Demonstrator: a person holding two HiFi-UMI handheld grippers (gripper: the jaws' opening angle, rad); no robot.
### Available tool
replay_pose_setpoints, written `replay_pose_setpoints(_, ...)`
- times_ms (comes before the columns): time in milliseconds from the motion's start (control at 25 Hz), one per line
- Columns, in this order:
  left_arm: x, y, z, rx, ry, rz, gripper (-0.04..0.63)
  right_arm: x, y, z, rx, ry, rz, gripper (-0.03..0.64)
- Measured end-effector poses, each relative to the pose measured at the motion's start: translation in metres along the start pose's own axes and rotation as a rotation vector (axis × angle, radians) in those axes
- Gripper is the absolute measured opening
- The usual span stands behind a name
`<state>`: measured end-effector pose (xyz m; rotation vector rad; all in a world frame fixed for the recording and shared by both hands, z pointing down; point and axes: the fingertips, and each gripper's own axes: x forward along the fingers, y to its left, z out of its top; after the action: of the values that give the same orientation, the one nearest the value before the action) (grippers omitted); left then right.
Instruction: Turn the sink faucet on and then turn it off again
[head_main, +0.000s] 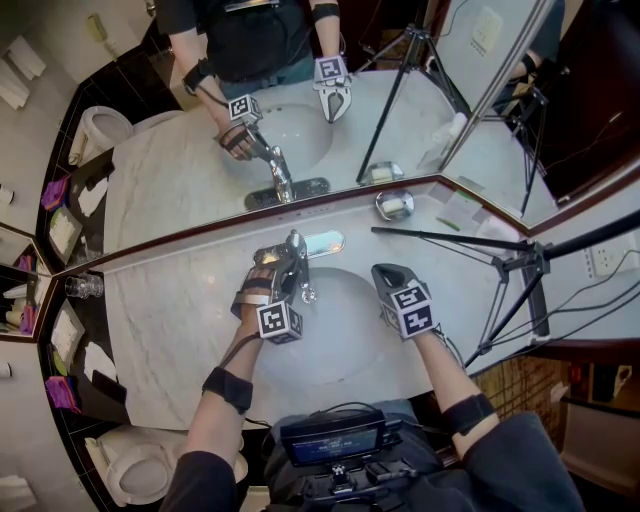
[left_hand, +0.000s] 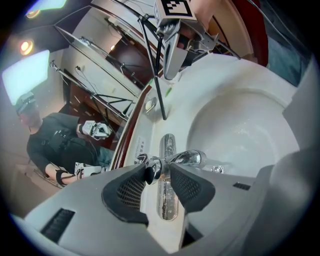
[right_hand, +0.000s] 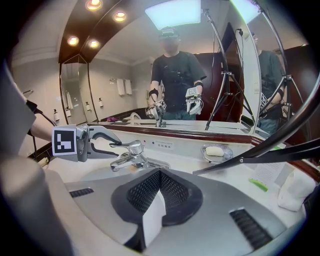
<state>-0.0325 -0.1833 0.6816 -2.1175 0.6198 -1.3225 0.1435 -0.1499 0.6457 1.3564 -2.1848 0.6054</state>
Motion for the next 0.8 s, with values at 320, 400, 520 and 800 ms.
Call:
replay_pose_setpoints(320, -0.001, -0.011, -0.005, -0.007, 0.008, 0.004, 0.124, -0.002, 0.006, 0.009, -0.001, -0.003, 0.002, 0.018)
replay_pose_setpoints(400, 0.000, -0.011, -0.005, -0.002, 0.009, 0.004, 0.121, -0.002, 0.005, 0.008, 0.000, -0.002, 0.001, 0.018)
replay_pose_setpoints(520, -0.001, -0.011, -0.006, 0.008, 0.011, 0.004, 0.121, 0.000, 0.005, 0.007, -0.003, -0.003, 0.001, 0.018)
replay_pose_setpoints(800, -0.002, -0.011, -0.003, -0.019, 0.015, -0.009, 0.131, -0.001, 0.011, 0.010, -0.011, -0.004, 0.006, 0.018)
